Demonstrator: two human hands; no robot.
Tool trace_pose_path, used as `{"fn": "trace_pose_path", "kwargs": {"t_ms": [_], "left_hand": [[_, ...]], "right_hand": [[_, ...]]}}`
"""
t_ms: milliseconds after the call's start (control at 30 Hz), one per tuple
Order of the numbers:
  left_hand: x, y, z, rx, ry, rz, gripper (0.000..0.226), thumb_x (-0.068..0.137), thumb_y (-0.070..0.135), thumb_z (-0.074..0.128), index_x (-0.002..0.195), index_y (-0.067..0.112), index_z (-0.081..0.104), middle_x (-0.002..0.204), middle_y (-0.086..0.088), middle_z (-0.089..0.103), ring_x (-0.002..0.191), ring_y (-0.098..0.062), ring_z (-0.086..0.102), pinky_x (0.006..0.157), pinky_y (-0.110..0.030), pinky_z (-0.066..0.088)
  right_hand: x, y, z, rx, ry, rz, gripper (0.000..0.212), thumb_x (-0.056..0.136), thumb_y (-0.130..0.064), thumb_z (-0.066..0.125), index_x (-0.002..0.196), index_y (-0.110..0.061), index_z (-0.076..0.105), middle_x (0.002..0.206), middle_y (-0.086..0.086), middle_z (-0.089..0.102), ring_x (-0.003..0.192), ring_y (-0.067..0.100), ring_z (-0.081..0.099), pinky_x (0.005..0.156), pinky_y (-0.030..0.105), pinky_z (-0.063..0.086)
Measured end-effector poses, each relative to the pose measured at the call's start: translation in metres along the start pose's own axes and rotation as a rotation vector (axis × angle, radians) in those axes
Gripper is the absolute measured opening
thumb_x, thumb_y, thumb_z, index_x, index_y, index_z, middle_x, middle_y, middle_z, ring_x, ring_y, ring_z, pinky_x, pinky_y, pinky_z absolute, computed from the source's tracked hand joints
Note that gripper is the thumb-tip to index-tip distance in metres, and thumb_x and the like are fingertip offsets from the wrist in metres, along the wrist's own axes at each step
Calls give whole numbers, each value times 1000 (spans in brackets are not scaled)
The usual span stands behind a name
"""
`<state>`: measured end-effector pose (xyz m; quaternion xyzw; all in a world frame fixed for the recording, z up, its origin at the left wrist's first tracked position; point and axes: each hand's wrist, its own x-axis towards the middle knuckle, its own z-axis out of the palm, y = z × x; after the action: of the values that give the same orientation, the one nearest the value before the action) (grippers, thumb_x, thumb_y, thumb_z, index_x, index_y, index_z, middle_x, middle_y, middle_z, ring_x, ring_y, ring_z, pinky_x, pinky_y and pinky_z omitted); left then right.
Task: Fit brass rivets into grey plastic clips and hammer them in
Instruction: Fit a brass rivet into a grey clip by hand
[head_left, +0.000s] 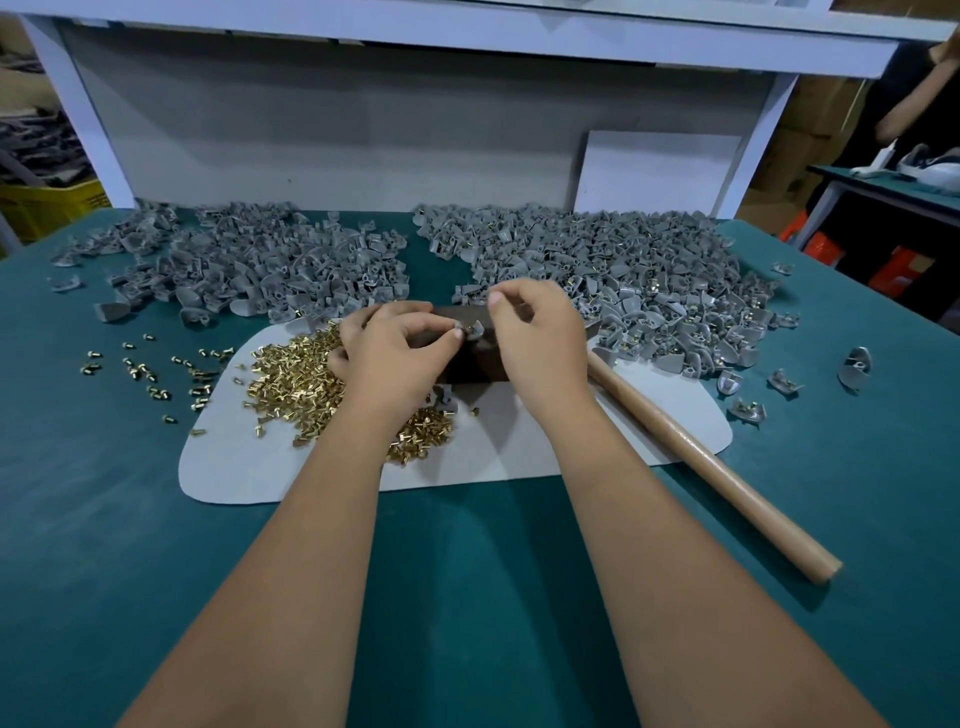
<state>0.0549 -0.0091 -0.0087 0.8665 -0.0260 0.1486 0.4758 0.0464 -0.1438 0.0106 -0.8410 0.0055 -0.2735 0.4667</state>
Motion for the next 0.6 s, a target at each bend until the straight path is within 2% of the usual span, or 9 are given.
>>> {"fn": "trace_pose_path", "kwargs": {"t_ms": [100, 233, 300, 367, 400, 467, 500, 567, 600], "left_hand": [[0, 1, 1, -27, -10, -11, 14, 84, 47, 69, 71, 50, 65, 112, 31, 54, 128, -6, 20, 86, -29, 7], [0, 2, 0, -58, -28, -24, 16, 86, 45, 67, 71, 48, 65, 115, 29, 54, 128, -5, 19, 87, -28, 6], [1, 1, 0, -40, -28, -27, 14, 86, 46, 67, 72, 48, 65, 115, 30, 53, 129, -8, 19, 89, -31, 7], [1, 1, 1, -10, -24, -28, 10, 86, 47, 66, 76, 46, 67, 115, 30, 51, 131, -10, 19, 91, -32, 7], [0, 1, 2, 5, -23, -26, 8, 86, 47, 66, 79, 45, 67, 114, 30, 49, 132, -11, 18, 91, -32, 7], [-1, 2, 3, 35, -19, -17, 5, 87, 47, 66, 83, 44, 68, 113, 29, 47, 133, -11, 18, 92, -33, 7], [-2, 3, 3, 47, -16, -11, 4, 87, 46, 66, 85, 43, 68, 114, 29, 47, 132, -12, 18, 93, -34, 9], [-2, 4, 3, 63, -8, 0, 5, 88, 45, 65, 88, 42, 69, 116, 28, 49, 132, -13, 18, 96, -36, 11], [-3, 4, 4, 65, -2, 0, 5, 88, 45, 65, 89, 42, 69, 116, 27, 50, 132, -13, 19, 97, -37, 11]], "right_hand": [[6, -3, -10, 35, 41, 76, 15, 92, -25, 53, 89, -31, 67, 98, -8, 63, 84, 3, 55, 82, 34, 48], [9, -7, -29, 6, 22, 144, 19, 91, -23, 51, 82, -30, 67, 81, -15, 65, 75, 4, 57, 63, 26, 43], [9, -3, -44, -239, -25, 141, 20, 90, -26, 51, 75, -22, 65, 75, -9, 64, 70, 13, 58, 57, 23, 41], [8, 6, -66, -612, -10, 124, 26, 87, -25, 51, 64, -12, 54, 70, 6, 56, 65, 26, 52, 53, 26, 37], [6, 11, -77, -749, -10, 152, 29, 86, -25, 52, 61, -11, 47, 68, 8, 51, 62, 26, 47, 55, 28, 36], [-1, 19, -93, -905, -94, 275, 38, 89, -37, 52, 63, -11, 43, 69, 7, 51, 63, 25, 47, 62, 30, 37], [-6, 22, -97, -959, -165, 325, 43, 91, -46, 49, 66, -11, 43, 76, 8, 56, 70, 26, 50, 65, 31, 39], [-13, 29, -96, -1009, -246, 326, 44, 94, -49, 46, 70, -12, 42, 96, 13, 62, 84, 30, 51, 69, 34, 39], [-16, 30, -93, -1014, -253, 292, 42, 94, -48, 46, 70, -14, 42, 99, 14, 61, 84, 30, 50, 68, 33, 38]]}}
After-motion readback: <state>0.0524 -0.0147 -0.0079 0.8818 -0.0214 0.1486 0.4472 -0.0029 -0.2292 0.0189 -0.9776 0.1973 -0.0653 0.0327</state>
